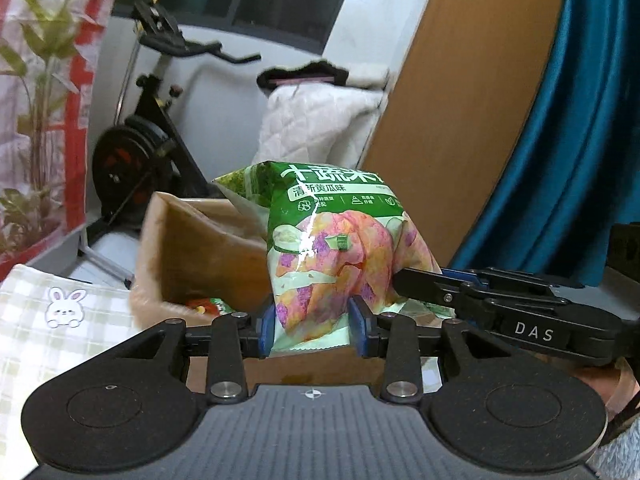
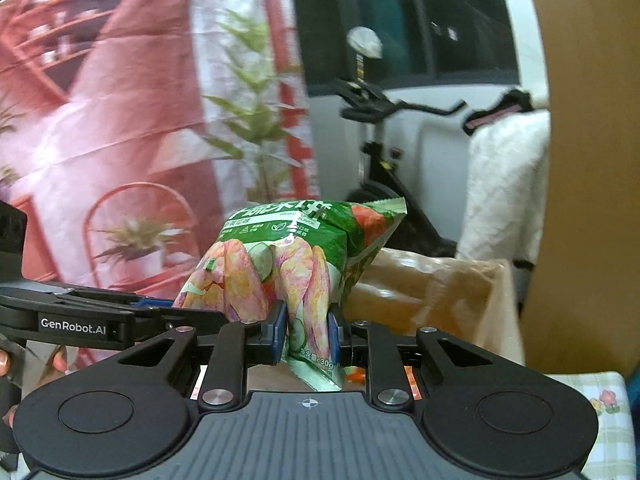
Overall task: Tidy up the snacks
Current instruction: 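Lift the chip bag over the box and open both tools to drop it, then move both open tools back down to the snack pile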
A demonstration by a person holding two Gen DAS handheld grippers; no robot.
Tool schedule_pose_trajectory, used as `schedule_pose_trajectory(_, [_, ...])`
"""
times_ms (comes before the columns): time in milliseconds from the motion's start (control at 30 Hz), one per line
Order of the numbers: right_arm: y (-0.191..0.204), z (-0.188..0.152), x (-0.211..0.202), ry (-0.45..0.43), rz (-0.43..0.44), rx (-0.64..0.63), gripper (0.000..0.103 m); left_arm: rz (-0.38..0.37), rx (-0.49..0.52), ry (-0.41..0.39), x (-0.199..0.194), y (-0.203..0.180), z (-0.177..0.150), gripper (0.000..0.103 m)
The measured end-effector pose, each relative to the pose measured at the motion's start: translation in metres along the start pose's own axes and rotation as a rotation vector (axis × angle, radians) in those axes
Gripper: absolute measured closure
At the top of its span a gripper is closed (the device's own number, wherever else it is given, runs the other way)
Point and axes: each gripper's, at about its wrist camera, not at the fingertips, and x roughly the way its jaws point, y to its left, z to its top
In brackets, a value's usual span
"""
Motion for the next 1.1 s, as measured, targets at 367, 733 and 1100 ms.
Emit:
schedule_pose_trajectory(367, [-0.037,-0.029,0.032,0.037,-0.087,0.111,0.069,0.135,0.064,0.071,0.037,-0.003,0.004,0.029])
schedule_pose_trajectory(733, [-0.023,-0.054,-0.028,-0.042,-0.096,0.059,0.067,0.219,0.168,-0.014,-0.013,-0.02,-0.009,0.022])
schedule_pose_trajectory(1100, [-0.034,-0.12,-0.061,0.012,-0.136,0.115,0.064,0.241,0.075,-0.005,-0.045,0.007,-0.052,0.024])
